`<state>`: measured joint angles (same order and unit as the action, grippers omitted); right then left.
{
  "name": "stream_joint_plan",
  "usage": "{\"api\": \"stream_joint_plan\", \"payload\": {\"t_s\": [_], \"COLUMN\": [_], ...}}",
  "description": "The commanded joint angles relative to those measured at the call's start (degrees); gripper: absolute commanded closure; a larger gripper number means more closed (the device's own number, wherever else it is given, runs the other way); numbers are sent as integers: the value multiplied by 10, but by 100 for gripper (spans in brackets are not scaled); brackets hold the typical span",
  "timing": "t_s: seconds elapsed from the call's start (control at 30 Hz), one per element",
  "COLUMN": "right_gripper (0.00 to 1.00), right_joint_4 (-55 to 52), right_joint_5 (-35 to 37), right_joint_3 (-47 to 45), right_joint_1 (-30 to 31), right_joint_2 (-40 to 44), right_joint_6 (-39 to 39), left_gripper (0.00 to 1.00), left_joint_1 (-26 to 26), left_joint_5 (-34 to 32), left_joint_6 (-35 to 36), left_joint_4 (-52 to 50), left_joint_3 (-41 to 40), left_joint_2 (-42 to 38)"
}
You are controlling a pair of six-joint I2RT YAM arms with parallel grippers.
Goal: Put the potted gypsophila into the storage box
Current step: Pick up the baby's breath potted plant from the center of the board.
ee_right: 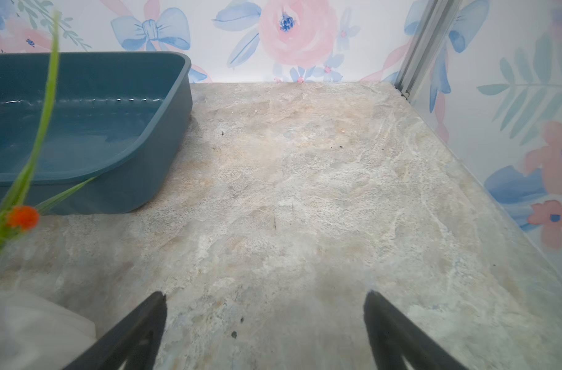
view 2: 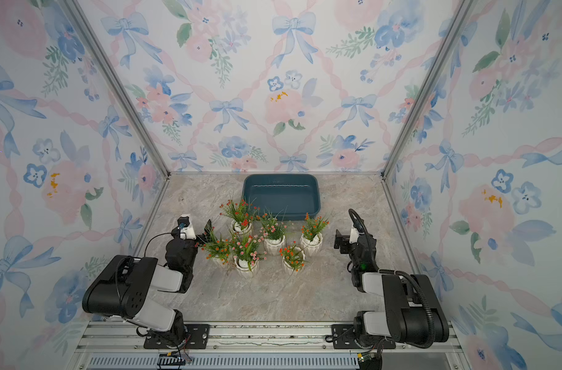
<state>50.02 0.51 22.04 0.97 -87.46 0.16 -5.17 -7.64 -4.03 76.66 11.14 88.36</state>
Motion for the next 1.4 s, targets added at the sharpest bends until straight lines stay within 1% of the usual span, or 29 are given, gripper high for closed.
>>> {"api": "stream_joint_plan", "payload": {"t_s": [0.0, 0.9, 1.17, 1.23, 1.3, 1.37], "right_gripper": [3, 3, 3, 3, 3, 3], "right_joint_4": [12, 13, 11, 12, 6, -58], "right_joint_5": [20, 32, 6, 6, 8, 5], "right_joint_3": [7, 6, 8, 6, 11, 27], "right_joint_1": [13, 20, 0, -1, 0, 0], "right_joint_2": [-10, -11, -11, -10, -6, 33], "right_joint_6": [-4, -10, 8, 8, 10, 7], "left_gripper": [2, 2, 2, 2, 2, 2], "left_joint_1": [3, -2, -2, -11, -15, -26], "left_joint_5": [0, -1, -12, -52, -67, -90], "left_joint_6": [7, 11, 8, 7, 8, 14], "left_joint_4": [7, 7, 7, 7, 7, -1], "left_joint_3": [-4, -5, -2, -5, -5, -10], "left_joint_2": [4, 4, 6, 1, -6, -31]}}
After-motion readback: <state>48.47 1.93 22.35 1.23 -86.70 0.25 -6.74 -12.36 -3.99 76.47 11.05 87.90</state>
